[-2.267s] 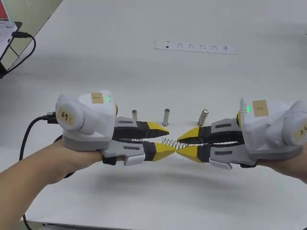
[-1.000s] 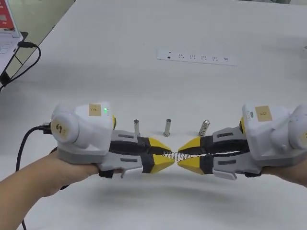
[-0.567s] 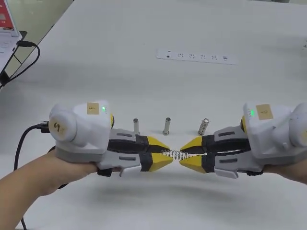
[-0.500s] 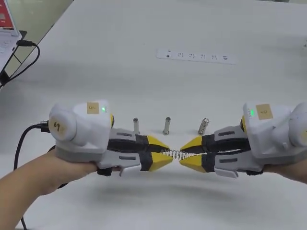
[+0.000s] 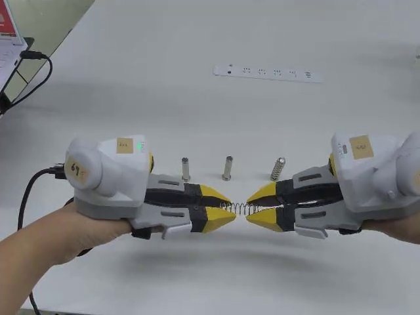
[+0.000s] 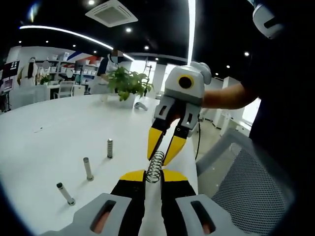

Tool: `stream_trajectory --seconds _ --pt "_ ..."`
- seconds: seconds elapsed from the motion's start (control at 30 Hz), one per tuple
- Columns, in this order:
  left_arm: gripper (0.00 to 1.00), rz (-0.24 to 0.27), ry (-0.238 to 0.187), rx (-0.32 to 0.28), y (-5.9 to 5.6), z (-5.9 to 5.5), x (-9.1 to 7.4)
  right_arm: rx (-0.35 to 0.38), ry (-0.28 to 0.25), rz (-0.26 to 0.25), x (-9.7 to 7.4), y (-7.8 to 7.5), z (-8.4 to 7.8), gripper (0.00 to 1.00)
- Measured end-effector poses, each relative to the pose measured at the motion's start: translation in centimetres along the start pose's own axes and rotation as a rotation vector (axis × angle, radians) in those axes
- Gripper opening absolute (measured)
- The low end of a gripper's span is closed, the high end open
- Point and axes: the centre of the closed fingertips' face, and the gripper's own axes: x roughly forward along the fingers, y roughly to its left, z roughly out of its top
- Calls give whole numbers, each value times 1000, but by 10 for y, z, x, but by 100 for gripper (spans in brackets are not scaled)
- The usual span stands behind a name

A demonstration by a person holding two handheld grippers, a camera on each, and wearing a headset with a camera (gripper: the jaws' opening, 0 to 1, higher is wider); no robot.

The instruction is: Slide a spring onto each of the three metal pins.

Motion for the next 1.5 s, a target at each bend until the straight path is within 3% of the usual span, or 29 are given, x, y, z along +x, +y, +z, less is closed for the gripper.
stream_trajectory --seconds 0.23,0.53,0.97,1.17,1.5 --pt "3 14 27 16 2 -7 -1 -9 -33 19 -4 3 16 8" --pt "3 19 36 27 0 -9 0 -32 -64 21 -1 6 30 7" --pt "2 6 35 29 -3 -7 7 -19 -153 21 5 10 52 7" --pt "2 4 44 37 -3 -8 7 -62 -174 15 9 11 53 7" --pt "2 12 36 29 -1 -5 6 -21 -274 -2 6 6 55 7"
